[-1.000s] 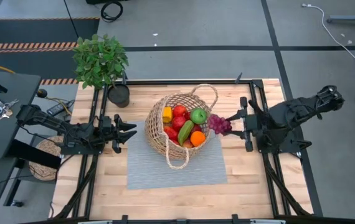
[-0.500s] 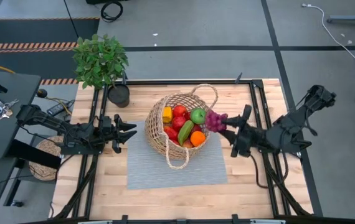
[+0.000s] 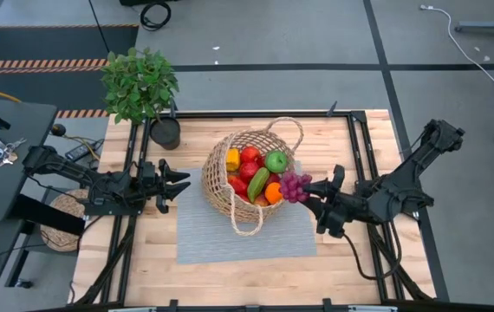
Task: Build produce basket
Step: Put the red grapes into the brown basket
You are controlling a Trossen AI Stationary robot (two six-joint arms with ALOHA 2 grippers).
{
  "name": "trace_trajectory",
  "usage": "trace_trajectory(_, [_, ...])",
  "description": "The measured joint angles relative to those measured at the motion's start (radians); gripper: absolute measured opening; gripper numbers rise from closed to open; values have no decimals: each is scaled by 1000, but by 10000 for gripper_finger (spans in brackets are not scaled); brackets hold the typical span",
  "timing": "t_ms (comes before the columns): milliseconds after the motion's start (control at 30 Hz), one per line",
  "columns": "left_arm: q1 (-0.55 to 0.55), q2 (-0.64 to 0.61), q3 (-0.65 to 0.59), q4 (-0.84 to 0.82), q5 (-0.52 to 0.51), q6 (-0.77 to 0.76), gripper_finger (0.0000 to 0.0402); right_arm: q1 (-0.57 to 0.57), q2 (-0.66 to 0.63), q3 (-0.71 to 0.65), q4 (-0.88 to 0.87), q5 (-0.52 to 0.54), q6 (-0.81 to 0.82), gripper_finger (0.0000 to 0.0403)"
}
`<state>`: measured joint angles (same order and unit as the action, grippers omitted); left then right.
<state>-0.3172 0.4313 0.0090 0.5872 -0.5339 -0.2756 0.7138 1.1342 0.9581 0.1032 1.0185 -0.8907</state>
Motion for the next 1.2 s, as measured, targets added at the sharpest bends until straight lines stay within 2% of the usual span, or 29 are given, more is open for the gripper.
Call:
trace_trajectory(233, [0,0,0,0,0,0,160,-22,-10,-176,363,-67,-151,138])
trace_trajectory(367, [0,0,0,0,0,0,160,-63,-10,-220,471,-151,-108,138])
trace_trajectory(533, [0,0,0,0,0,0,160,-164,8,-239,395,-297,126,138])
trace_trajectory(733, [0,0,0,0,0,0,160,-323,64,-245,290,-386,360,138])
trace_trajectory(833, [0,0,0,0,0,0,160,-402,100,-245,238,-500,467,138])
trace_trajectory(1000, [0,0,0,0,0,0,160,-477,146,-246,179,-619,545,138])
trace_trajectory(1200, [0,0,0,0,0,0,160,-475,156,-246,88,-681,555,155])
